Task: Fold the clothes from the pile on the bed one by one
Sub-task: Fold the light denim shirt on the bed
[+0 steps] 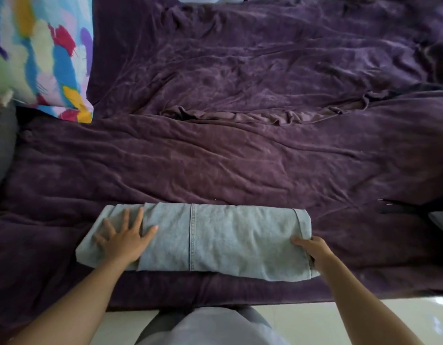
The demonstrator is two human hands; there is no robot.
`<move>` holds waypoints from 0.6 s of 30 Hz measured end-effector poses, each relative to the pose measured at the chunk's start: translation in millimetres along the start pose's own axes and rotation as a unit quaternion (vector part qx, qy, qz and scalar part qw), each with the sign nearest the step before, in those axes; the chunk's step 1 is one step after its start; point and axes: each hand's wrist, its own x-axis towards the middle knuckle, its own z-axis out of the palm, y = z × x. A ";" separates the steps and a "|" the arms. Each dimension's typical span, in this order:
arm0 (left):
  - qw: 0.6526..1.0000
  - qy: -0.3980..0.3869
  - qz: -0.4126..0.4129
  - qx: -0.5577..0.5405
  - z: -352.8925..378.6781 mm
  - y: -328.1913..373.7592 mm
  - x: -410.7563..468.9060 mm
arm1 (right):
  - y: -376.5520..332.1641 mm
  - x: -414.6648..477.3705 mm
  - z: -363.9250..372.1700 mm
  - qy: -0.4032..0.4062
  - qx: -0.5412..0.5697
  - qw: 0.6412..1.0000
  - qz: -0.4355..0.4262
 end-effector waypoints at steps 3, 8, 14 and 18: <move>0.998 -0.011 -0.066 -0.008 -12.9 3.9 -2.0 | -19.0 -10.9 -17.6 0.012 0.009 0.998 -0.057; 0.969 0.209 0.130 0.021 -9.5 49.7 -36.1 | -47.1 -39.3 -39.7 0.056 -0.003 0.988 -0.142; 0.944 0.021 0.321 0.076 62.4 99.2 -67.5 | -100.1 -109.8 -3.7 0.059 -0.120 0.949 -0.285; 0.951 -0.106 0.276 -0.087 51.6 103.0 -53.4 | -117.9 -164.9 74.2 -0.038 -0.245 0.896 -0.369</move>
